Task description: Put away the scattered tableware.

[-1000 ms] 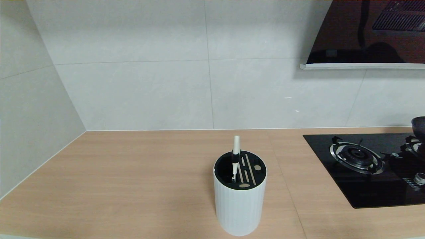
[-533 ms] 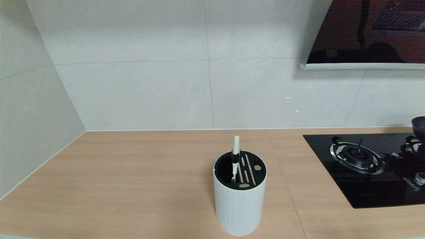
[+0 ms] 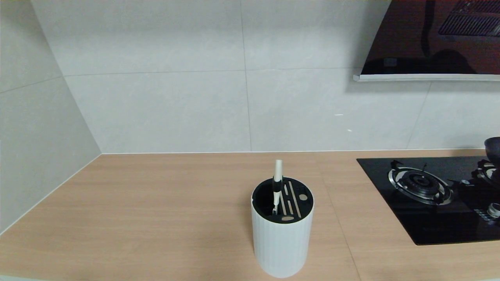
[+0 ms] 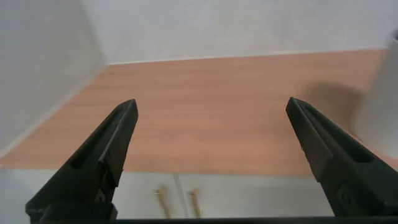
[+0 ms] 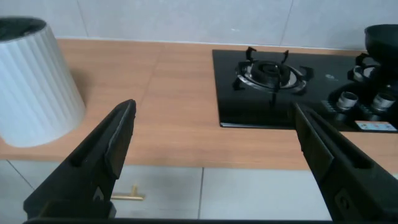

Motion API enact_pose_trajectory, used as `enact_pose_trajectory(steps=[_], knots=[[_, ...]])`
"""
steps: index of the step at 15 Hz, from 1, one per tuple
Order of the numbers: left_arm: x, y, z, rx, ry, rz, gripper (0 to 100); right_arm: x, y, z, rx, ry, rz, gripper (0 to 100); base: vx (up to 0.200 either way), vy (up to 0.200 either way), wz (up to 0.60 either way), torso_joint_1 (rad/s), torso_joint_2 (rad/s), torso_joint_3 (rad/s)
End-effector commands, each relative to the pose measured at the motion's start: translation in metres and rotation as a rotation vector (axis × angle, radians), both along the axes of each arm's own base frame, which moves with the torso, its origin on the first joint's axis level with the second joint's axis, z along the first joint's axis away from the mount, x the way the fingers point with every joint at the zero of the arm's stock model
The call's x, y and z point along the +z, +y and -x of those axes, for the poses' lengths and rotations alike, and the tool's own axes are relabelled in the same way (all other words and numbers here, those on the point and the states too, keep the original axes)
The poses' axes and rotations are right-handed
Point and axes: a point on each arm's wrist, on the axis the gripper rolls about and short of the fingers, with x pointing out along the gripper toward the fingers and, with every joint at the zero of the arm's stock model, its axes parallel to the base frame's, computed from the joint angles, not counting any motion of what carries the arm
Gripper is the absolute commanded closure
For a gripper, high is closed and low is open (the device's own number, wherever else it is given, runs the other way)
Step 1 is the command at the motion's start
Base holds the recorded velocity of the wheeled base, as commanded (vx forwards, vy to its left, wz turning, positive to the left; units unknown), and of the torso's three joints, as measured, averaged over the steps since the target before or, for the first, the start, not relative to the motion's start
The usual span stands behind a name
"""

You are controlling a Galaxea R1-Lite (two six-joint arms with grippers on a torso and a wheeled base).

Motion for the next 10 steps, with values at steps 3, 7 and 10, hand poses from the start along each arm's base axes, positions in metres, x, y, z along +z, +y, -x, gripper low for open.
enact_pose_trajectory(steps=[3,7,10], knots=[[-0.0081,-0.0025,-0.0011,-0.114,0.061,-0.001,0,-0.0014,0.0005,-0.0005,0.021,0.008,-0.011,0,0.000,0.000,0.00,0.000,0.00,0.000],[-0.0080,-0.0026,-0.0011,-0.119,0.060,0.028,0,-0.0014,0.0005,-0.0005,0.021,0.008,-0.020,0,0.000,0.000,0.00,0.000,0.00,0.000],[-0.0074,-0.0026,-0.0010,-0.117,0.057,0.047,0,-0.0014,0.0005,-0.0005,0.020,0.008,-0.026,0,0.000,0.000,0.00,0.000,0.00,0.000]])
